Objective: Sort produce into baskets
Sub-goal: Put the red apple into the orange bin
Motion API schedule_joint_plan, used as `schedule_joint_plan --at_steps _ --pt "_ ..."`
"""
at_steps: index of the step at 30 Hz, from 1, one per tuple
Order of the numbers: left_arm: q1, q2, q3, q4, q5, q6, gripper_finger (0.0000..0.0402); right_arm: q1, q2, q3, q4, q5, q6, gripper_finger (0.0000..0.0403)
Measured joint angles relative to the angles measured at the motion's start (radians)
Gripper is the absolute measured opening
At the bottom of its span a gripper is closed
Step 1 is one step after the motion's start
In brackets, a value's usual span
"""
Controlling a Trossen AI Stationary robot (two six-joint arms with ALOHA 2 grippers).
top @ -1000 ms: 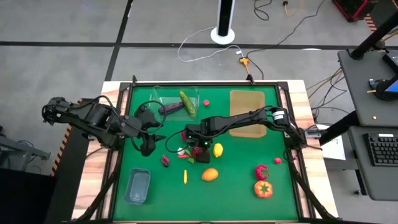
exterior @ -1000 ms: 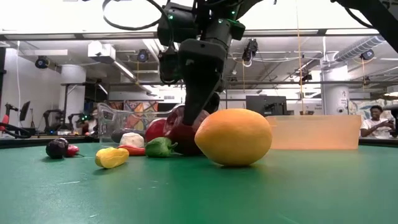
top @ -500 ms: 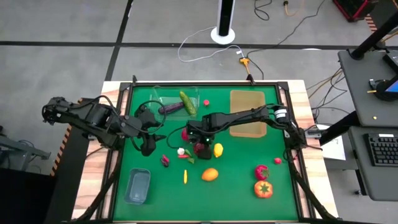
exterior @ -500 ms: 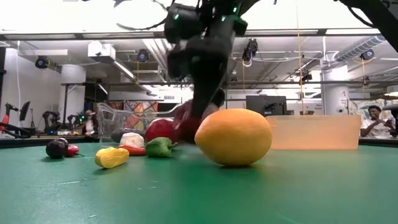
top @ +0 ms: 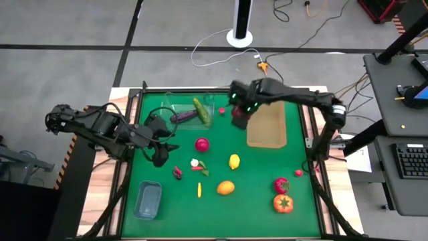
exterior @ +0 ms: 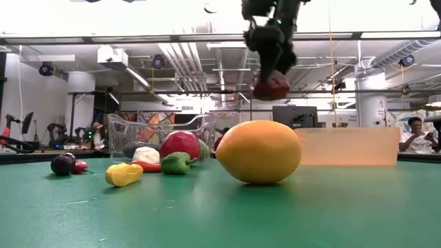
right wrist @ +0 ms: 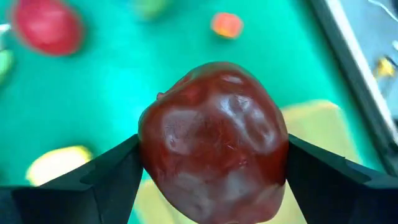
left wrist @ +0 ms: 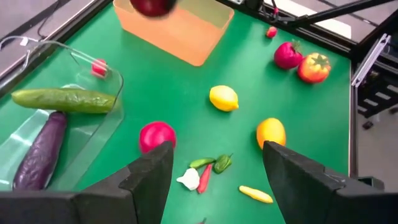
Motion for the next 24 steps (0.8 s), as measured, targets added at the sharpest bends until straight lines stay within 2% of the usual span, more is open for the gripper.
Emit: schedule_joint_plan --at_steps 6,10,17,24 --pt "0.000 0.007 0.000 0.000 -0.001 -0.051 0.0231 -0.164 -0.078 -0.175 0.032 0.008 0.094 0.0336" --pt "0.000 0.014 0.000 0.000 0.000 -0.084 0.0231 -0.232 -0.101 -0.320 0.098 -0.015 0.144 0.0336" --pt "0.000 0.031 0.000 0.000 0.000 -0.102 0.0231 -0.255 -0.117 -0.457 0.264 -0.048 0.197 0.0337" --pt "0.000 0.055 0.000 0.000 0.003 -0.122 0.0231 -0.256 -0.100 -0.478 0.302 -0.047 0.204 0.0362"
